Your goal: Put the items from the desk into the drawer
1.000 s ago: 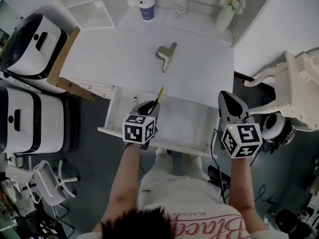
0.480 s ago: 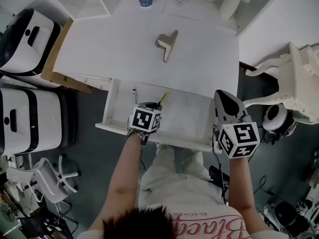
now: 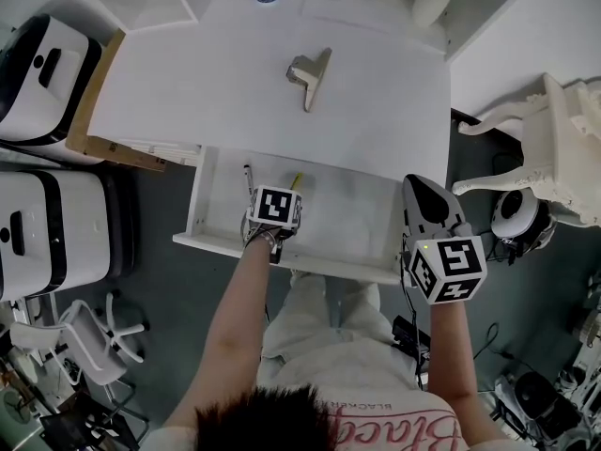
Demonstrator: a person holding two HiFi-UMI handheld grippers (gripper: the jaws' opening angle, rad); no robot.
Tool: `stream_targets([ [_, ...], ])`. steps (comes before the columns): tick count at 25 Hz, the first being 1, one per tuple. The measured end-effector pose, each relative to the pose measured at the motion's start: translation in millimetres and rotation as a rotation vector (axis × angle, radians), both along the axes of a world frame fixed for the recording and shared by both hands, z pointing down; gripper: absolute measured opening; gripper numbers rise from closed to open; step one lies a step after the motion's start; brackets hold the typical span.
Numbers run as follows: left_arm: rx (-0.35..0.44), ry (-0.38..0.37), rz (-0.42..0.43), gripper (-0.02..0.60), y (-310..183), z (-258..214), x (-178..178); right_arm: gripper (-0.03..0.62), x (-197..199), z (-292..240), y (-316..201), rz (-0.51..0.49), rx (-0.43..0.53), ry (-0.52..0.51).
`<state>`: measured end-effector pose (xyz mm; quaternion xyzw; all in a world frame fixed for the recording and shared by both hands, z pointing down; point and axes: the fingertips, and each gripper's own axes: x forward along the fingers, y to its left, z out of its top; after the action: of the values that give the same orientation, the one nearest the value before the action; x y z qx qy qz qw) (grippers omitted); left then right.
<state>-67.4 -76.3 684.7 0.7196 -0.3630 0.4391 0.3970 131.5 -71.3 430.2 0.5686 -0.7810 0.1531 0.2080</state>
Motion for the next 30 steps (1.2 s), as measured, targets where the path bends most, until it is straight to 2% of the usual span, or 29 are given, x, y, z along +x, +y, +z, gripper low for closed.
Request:
stream_targets([
  [8,-0.064,-0.053,-0.014,0.072,4.5,28.0,1.7,0.008,-0.2,8.7,4.0,0.000,-0.026,0.017],
  [13,-0.061,-0.093,-0.006,0.074,7.7,33.8,0.6,0.008,2.7,9.3,4.3,-0.003,-0.035,0.031],
  [15,-0.066,-0.075,-0.003,0.096,8.3,33.3,4.3,0.008,3.6,7.9,2.8,-0.003,-0.032,0.026],
  [17,-0.090,-0.039,0.000,0.165,11.6,33.1,10.0,0.008,3.3,6.8,1.8,-0.007,-0.029,0.023],
  [19,-0.109,-0.004,0.000,0.264,13.6,28.0,14.9,0.008,2.8,5.8,0.8,-0.012,-0.027,0.022],
  [21,-0.105,0.012,-0.016,0.294,11.6,16.0,14.3,0.008,2.2,3.7,-0.2,-0.019,-0.023,0.025],
  [25,-0.071,0.052,-0.072,0.302,1.9,-8.7,9.3,0.008,0.6,-5.4,-5.1,-0.039,-0.004,0.020],
  [30,-0.009,0.064,-0.101,0.302,-11.2,-40.1,2.5,0.008,-3.3,-19.9,-12.2,-0.068,0.021,0.015],
])
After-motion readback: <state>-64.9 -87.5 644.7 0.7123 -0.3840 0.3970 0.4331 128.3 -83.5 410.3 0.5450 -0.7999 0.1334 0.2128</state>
